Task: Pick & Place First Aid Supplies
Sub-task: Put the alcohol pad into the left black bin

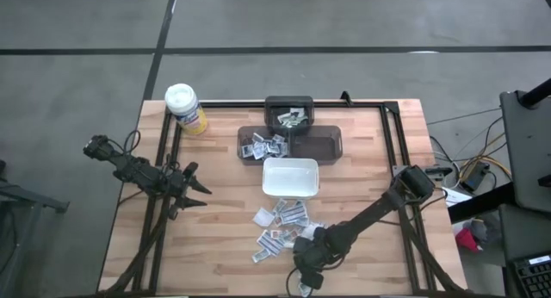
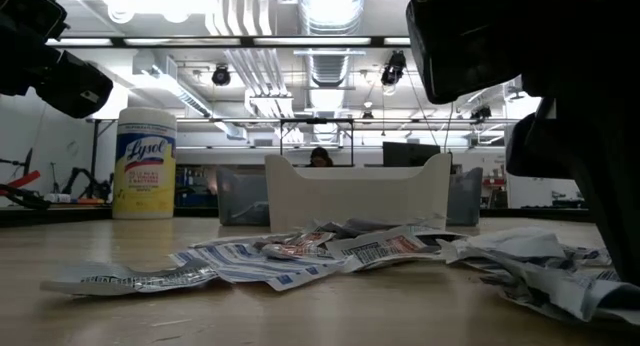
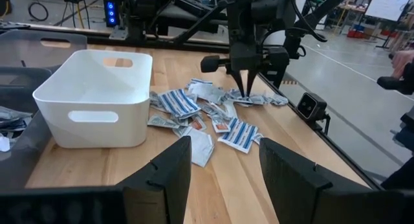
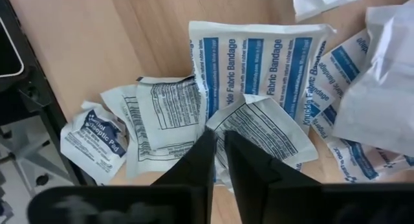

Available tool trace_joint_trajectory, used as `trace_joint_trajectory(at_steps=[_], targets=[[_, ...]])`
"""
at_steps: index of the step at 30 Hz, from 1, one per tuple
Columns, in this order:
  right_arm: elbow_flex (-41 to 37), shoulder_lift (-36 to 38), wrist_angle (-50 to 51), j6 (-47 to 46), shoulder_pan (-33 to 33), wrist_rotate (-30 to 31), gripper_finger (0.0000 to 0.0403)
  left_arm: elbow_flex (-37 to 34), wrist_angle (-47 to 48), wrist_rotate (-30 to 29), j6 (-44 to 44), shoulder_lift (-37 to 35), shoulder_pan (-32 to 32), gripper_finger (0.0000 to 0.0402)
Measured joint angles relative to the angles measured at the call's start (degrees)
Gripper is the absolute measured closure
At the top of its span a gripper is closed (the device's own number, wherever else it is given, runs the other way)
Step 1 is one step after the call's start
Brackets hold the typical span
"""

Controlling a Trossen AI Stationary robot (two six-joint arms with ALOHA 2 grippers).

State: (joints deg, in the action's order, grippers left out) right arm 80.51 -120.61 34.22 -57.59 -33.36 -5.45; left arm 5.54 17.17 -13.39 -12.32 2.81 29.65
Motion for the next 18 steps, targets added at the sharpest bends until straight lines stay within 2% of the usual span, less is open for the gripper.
trace_joint_trajectory(at_steps=[10,18], targets=[[-0.3,2.2,5.5,1.6,0.9,0.4,0.0394,0.0,0.0,0.0,0.0,0.0,0.0,0.0225],[-0.5,7.5,11.4,2.3,1.4,5.2,0.0395,0.0,-0.1,0.0,-0.1,0.0,0.0,0.0225]])
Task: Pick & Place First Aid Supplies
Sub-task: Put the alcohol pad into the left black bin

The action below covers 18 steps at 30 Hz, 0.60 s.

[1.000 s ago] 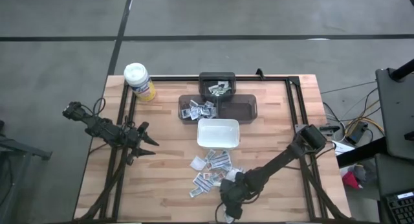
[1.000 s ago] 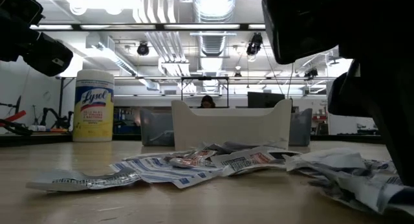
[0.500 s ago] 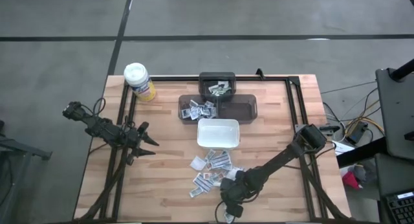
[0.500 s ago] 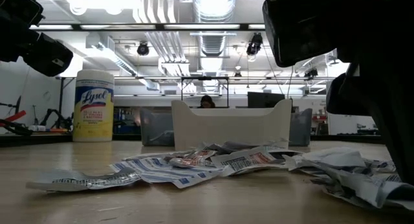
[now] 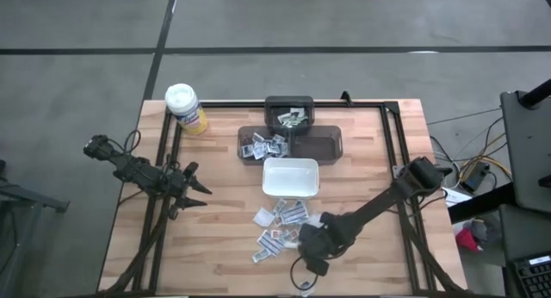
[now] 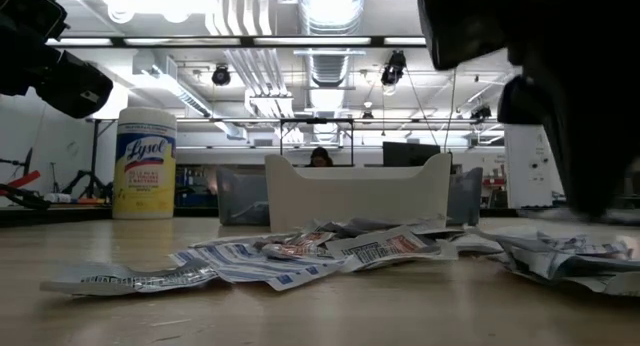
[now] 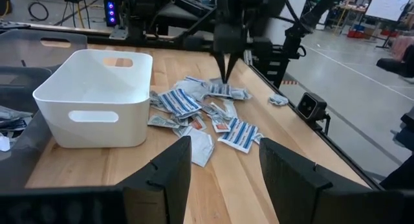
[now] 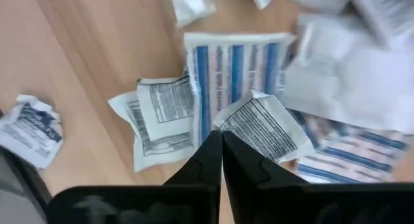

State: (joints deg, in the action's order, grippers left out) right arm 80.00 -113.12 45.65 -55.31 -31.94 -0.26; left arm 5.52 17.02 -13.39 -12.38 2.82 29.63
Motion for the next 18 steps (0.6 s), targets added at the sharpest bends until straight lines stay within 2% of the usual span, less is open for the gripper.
trace_joint_trajectory(at_steps=[10,18], targets=[[-0.2,6.0,-0.9,0.7,0.7,4.0,0.0395,0.0,-0.1,0.0,-0.2,0.0,0.0,0.0225],[-0.2,8.4,-21.0,9.2,3.2,3.3,0.0395,0.0,-0.4,-0.1,-0.2,0.0,0.0,0.0225]])
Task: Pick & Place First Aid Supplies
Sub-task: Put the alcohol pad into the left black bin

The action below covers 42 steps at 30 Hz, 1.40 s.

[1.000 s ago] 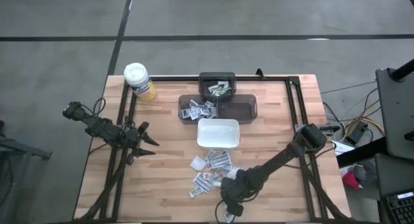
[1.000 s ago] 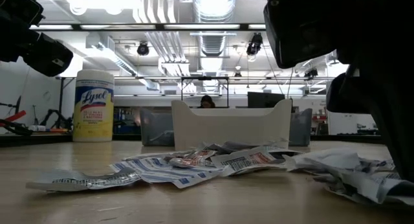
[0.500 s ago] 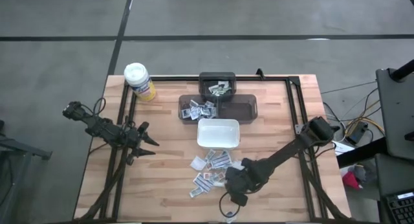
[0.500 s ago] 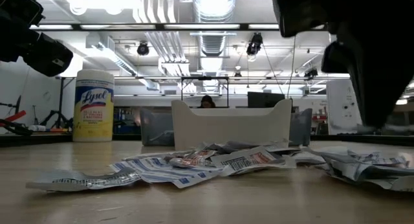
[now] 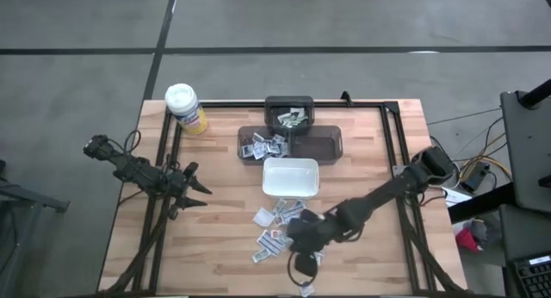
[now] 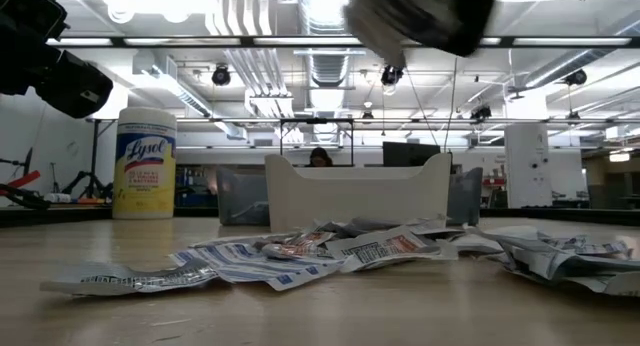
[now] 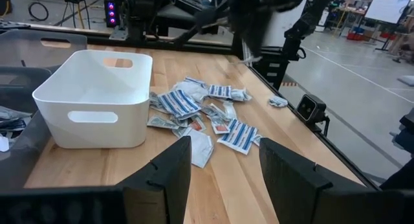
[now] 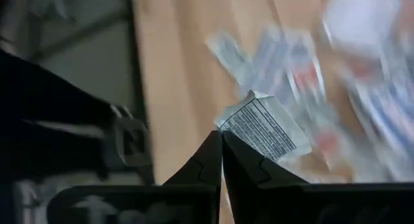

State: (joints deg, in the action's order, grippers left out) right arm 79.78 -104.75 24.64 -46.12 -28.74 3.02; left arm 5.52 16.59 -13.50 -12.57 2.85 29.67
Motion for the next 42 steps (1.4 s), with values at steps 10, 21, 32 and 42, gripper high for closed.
trace_joint_trajectory(at_steps=[10,21,32,42], targets=[[-0.1,0.2,-26.1,13.9,7.9,-7.0,0.0395,0.0,0.0,0.0,0.1,0.0,0.0,0.0225],[-0.1,0.3,-50.1,23.9,16.3,-11.8,0.0395,0.0,0.0,0.0,0.1,0.0,0.0,0.0225],[1.8,0.4,-45.9,39.4,21.4,11.3,0.0394,0.0,0.0,0.0,0.2,0.0,0.0,0.0225],[8.4,0.4,-21.5,50.5,26.9,19.6,0.0394,0.0,-0.1,-3.6,0.2,0.0,0.0,0.0225]])
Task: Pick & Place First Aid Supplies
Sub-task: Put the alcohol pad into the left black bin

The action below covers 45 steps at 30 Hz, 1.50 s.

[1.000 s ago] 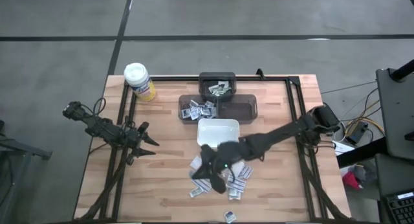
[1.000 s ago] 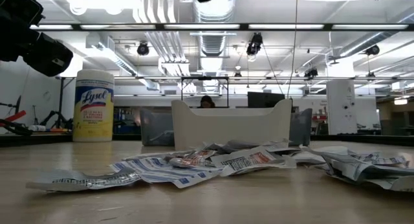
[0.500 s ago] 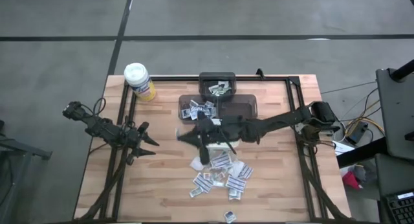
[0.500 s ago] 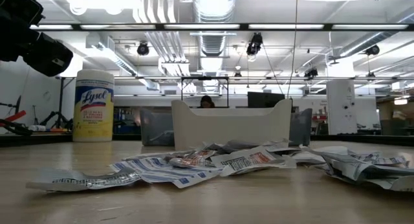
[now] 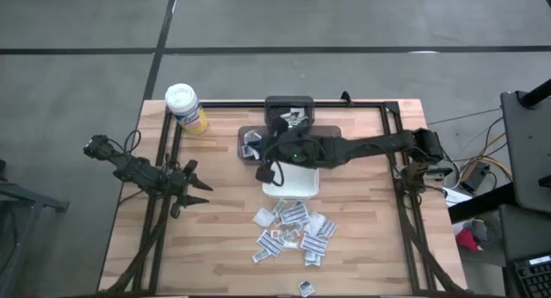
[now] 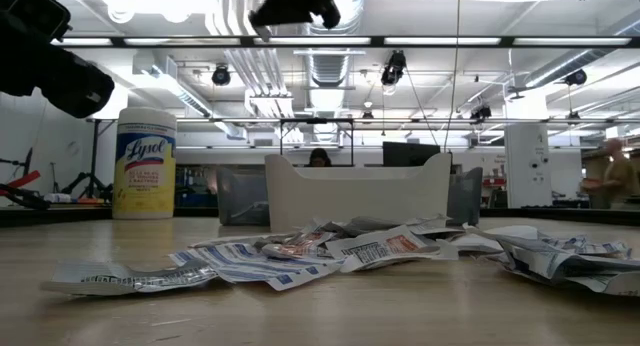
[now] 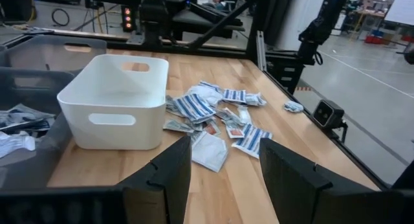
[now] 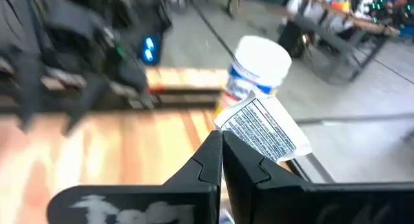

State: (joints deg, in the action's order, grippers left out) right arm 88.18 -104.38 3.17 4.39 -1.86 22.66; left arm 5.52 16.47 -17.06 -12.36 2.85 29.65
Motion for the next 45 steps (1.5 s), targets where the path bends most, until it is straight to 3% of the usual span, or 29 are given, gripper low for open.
trace_joint_trajectory(at_steps=[10,21,26,37,45], targets=[[5.9,0.0,24.0,-1.2,6.8,-0.4,0.0394,0.0,0.0,-0.4,0.0,0.0,0.0,0.0225],[8.3,0.0,35.7,-8.8,12.7,-14.3,0.0394,0.0,0.0,-1.8,0.0,0.0,0.0,0.0225],[8.3,-0.8,40.5,-10.4,13.7,-16.1,0.0394,0.0,0.1,-5.1,0.0,0.0,0.0,0.0225],[7.8,-1.2,38.2,-9.7,14.9,-17.3,0.0394,0.0,0.1,-6.7,0.0,0.0,0.0,0.0225],[8.0,-10.1,34.8,-7.0,17.0,-21.5,0.0394,0.0,0.1,-7.0,-0.1,0.1,0.0,0.0225]])
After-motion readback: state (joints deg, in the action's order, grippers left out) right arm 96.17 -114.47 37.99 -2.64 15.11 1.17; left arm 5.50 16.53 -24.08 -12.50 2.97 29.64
